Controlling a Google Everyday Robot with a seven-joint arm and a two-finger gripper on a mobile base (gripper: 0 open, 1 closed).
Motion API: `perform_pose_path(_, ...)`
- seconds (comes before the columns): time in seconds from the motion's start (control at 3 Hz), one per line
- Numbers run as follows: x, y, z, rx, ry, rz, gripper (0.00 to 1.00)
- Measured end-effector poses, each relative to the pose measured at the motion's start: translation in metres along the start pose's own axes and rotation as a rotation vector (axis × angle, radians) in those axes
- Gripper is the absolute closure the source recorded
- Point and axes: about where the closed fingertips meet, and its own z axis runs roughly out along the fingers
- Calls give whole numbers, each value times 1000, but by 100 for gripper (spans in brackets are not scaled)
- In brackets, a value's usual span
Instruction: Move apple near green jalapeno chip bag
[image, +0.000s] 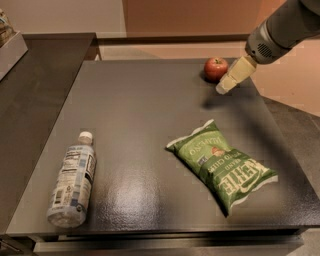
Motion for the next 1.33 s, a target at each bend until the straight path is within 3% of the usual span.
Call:
perform_pose_path(0.67,-14,-39,52,-8,-48,97,0)
perform_pose_path(1.33,-22,-57,89,-30,-50,171,0)
